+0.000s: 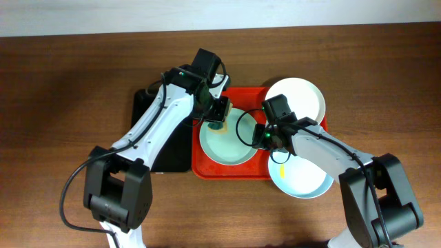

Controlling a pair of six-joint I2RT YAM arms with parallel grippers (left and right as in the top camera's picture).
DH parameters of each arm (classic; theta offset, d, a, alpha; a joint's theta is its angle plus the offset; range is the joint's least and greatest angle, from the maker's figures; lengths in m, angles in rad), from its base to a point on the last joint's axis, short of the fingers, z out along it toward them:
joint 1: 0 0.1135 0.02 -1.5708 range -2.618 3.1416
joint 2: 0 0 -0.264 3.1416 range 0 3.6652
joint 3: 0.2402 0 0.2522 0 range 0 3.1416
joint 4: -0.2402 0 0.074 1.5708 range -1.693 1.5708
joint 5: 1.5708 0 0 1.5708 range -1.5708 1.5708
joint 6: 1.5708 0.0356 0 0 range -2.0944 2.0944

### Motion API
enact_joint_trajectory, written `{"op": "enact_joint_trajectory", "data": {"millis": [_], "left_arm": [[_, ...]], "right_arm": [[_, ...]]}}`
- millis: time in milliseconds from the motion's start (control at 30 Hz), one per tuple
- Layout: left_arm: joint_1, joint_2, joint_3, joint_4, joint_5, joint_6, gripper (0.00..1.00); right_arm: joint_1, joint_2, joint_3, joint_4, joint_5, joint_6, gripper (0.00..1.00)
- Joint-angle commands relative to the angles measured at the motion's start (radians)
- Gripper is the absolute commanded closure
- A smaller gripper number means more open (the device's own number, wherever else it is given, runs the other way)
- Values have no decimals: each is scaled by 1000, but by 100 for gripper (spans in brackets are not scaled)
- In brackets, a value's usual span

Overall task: Clean dirty plates on tray and stack at the side
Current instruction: 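Scrub the light green plate with the sponge in the left gripper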

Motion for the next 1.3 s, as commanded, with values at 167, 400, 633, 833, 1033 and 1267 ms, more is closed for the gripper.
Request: {"op": "enact_joint_trajectory", "data": {"millis": [167,400,633,833,1033,1267], "left_arm": [[2,8,-150,105,-55,-6,100],[2,8,-232,214,-56,-28,100],[1,8,-232,223,-139,-89,100],[-13,8,-249,223,-164,-138,100],[-46,8,-254,224,-234,-138,100],[-51,8,-272,225,-260,-142,100]], "right_arm": [[0,3,-10,31,-78,-104,96],[2,4,-10,32,-83,-132,96],[8,4,-10,32,-89,-193,96],[8,4,-10,34,-89,-193,96],[8,16,-10,39,-89,-193,96],[8,38,-10,43,-85,-193,96]]}}
